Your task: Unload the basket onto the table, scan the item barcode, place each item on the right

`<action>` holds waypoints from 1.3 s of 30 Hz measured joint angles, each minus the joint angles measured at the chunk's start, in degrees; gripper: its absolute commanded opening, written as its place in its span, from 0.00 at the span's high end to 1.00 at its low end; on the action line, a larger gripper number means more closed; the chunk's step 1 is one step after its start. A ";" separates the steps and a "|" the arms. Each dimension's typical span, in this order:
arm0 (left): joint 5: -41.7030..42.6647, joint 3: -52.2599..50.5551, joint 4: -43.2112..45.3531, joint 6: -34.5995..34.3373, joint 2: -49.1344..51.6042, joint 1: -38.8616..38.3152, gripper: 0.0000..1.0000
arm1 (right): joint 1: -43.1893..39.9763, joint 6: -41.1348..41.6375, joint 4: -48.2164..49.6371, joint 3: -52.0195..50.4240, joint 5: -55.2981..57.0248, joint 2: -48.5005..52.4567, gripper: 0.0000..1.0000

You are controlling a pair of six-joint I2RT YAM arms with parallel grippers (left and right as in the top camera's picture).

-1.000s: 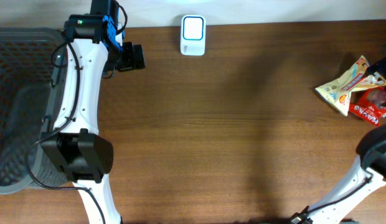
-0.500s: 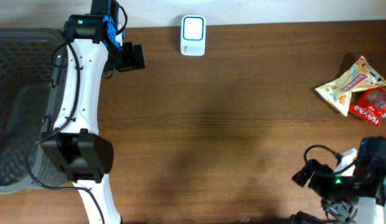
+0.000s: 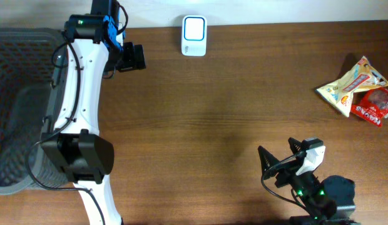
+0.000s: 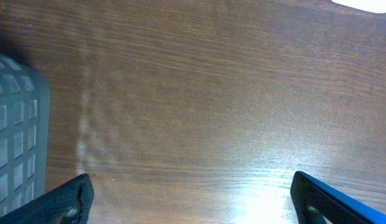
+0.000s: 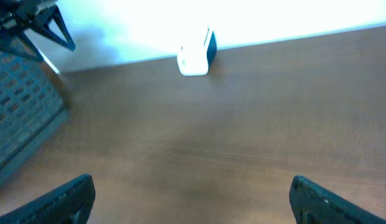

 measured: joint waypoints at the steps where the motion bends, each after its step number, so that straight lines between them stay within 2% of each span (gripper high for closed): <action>1: 0.00 0.00 0.04 0.00 0.02 0.00 0.01 | 0.07 -0.02 3.13 -2.58 0.81 -2.25 0.02; 4: 0.00 0.00 -0.04 0.00 0.02 0.00 0.01 | 0.11 -0.02 10.97 -8.79 6.73 -8.31 0.02; 6: 0.00 0.00 -0.07 0.00 0.02 0.00 0.01 | 0.11 -0.72 15.87 -10.93 9.44 -8.66 0.01; 10: 0.00 0.00 -0.04 0.02 0.02 0.00 0.01 | 0.11 -7.43 24.74 -17.53 12.74 -8.74 0.02; 13: -0.02 0.00 -0.02 0.00 0.02 0.00 0.01 | 0.11 -8.83 24.65 -17.94 13.99 -8.74 0.02; 16: 0.00 0.00 -0.04 0.00 0.02 0.00 0.01 | 0.11 -10.08 20.11 -18.03 15.32 -8.79 0.02; 22: 0.00 0.00 -0.04 0.00 0.02 0.00 0.01 | -0.35 -14.80 19.93 -18.03 16.31 -8.79 0.01; 39: -0.02 0.00 -0.04 0.00 0.02 0.00 0.01 | -0.33 -12.66 19.93 -18.03 16.46 -8.79 0.01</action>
